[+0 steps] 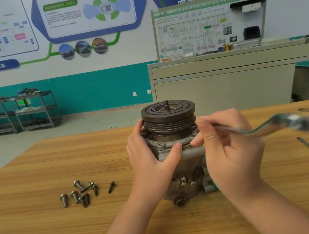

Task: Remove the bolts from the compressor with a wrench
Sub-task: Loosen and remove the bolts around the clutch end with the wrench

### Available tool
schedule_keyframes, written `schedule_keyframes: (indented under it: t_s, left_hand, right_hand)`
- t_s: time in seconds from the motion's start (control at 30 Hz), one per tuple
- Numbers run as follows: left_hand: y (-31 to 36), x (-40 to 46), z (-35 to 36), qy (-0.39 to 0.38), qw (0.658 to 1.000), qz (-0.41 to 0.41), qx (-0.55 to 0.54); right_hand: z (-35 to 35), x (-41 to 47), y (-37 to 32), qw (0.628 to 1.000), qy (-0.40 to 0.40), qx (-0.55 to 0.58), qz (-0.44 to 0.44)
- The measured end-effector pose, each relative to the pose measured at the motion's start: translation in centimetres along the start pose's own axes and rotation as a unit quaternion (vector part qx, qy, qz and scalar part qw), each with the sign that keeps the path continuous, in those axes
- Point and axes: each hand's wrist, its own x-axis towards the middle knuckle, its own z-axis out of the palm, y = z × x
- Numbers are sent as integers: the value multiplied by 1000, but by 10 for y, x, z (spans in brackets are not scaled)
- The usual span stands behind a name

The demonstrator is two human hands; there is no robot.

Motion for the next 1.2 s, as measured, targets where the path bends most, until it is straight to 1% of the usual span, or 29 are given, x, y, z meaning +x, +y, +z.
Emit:
schedule_keyframes:
  t_s: [0.07,0.1,0.13,0.2,0.27,0.33,0.37,0.4,0.43,0.47,0.5,0.53,0.57,0.6,0.63,0.67,0.7,0.77,0.8,0.83,0.87,0.93,1.03,1.1,1.2]
  left_hand:
    - [-1,0,0,-2,1000,0,2]
    - [-2,0,0,-2,1000,0,4]
    - [-2,0,0,0,1000,1,7]
    - [-2,0,0,4,1000,2,8]
    - [-1,1,0,5,1000,-1,5]
    - [-2,1,0,7,1000,0,1]
    - [-2,1,0,8,1000,0,0]
    - [-2,1,0,8,1000,-1,-2]
    - [-2,1,0,7,1000,-2,-2]
    - [-2,1,0,6,1000,-2,-2]
    - [-2,0,0,6,1000,-1,-2]
    - [-2,0,-1,6,1000,0,-2]
    - [-2,0,-1,7,1000,2,-2]
    - [-2,0,-1,7,1000,4,-2]
    - [-2,0,0,5,1000,4,-1]
    - [-2,0,0,1,1000,2,0]
    - [-2,1,0,-2,1000,0,0]
    - [-2,1,0,-6,1000,-1,1]
    - [-2,1,0,-5,1000,0,2]
    - [-2,1,1,-4,1000,0,1]
    - [-2,0,1,-2,1000,1,0]
    - [-1,0,1,0,1000,4,0]
    - [-1,0,1,2,1000,6,3]
    - [-2,0,0,4,1000,10,5]
    - [-3,2,1,13,999,21,22]
  right_hand:
    - [3,-4,0,998,-2,-46,-41]
    - [3,-6,0,997,1,-55,-49]
    - [3,-7,1,998,12,-45,-36]
    - [2,-8,4,998,50,18,35]
    - [2,-6,5,990,85,81,79]
    - [1,-2,8,981,103,136,93]
    - [0,1,9,974,108,165,115]
    - [-1,5,12,961,112,196,160]
    - [-3,9,16,938,118,233,226]
    - [-4,13,21,901,122,280,309]
    - [-5,18,25,847,125,331,397]
    - [-6,23,29,786,128,378,473]
    - [-8,27,33,729,136,416,525]
    - [-10,31,36,693,154,443,548]
    - [-13,33,37,688,172,451,542]
    - [-15,33,37,715,180,435,516]
    - [-17,34,34,765,175,397,476]
    - [-20,31,26,880,134,280,360]
    - [-20,29,20,922,103,220,301]
    - [-19,27,14,950,74,171,249]
    - [-17,24,9,969,47,135,201]
    - [-14,19,2,990,-3,81,117]
    - [-11,13,-4,999,-41,-11,28]
    - [-6,8,-8,997,-49,-61,-8]
    - [4,0,-14,993,-52,-106,-27]
